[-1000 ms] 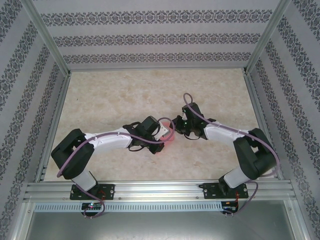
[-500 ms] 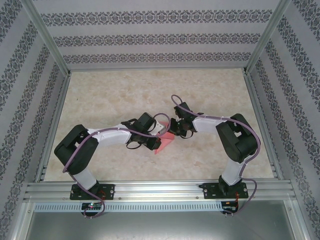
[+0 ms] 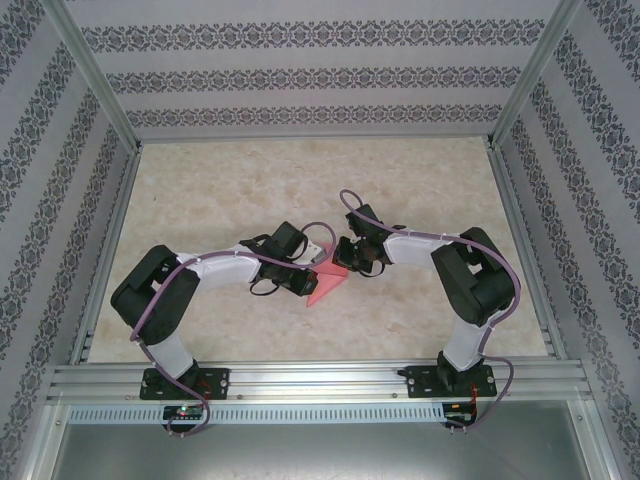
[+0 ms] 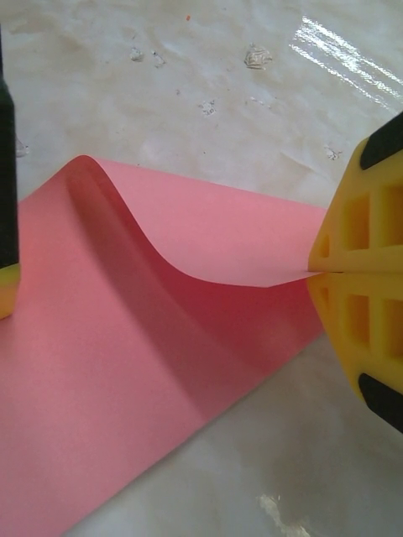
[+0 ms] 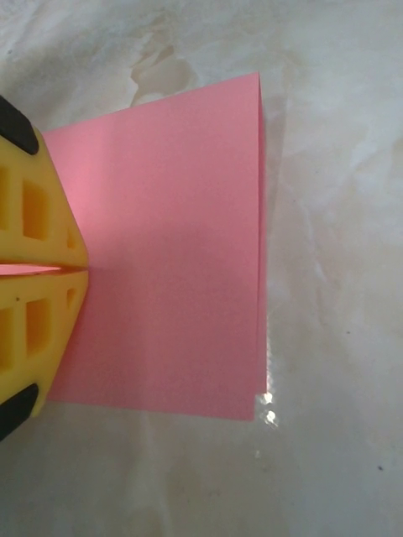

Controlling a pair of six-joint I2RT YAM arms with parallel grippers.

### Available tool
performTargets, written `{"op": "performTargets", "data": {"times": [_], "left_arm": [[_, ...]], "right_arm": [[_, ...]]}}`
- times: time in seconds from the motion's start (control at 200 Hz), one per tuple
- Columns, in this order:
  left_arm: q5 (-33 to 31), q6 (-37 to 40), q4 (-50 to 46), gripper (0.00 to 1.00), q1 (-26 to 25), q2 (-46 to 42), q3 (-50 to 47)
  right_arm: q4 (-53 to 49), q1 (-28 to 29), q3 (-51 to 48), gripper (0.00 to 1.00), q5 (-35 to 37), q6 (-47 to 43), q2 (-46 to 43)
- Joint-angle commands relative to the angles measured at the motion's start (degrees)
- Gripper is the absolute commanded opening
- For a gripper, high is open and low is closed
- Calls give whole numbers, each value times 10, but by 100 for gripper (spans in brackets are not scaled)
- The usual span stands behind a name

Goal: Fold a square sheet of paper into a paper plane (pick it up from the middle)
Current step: Third fold the triangle at the center of the table.

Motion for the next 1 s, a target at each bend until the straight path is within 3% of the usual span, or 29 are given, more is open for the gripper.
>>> {"op": "performTargets", "data": {"times": [0.0,0.999], "left_arm": [[5,-7,20,1,8,9,10],[-29,-11,6,2,9,41,4]], "right_arm": [[-22,6,9,12,20,-8,9],[-14,9,14,15,24,3,-15]]}}
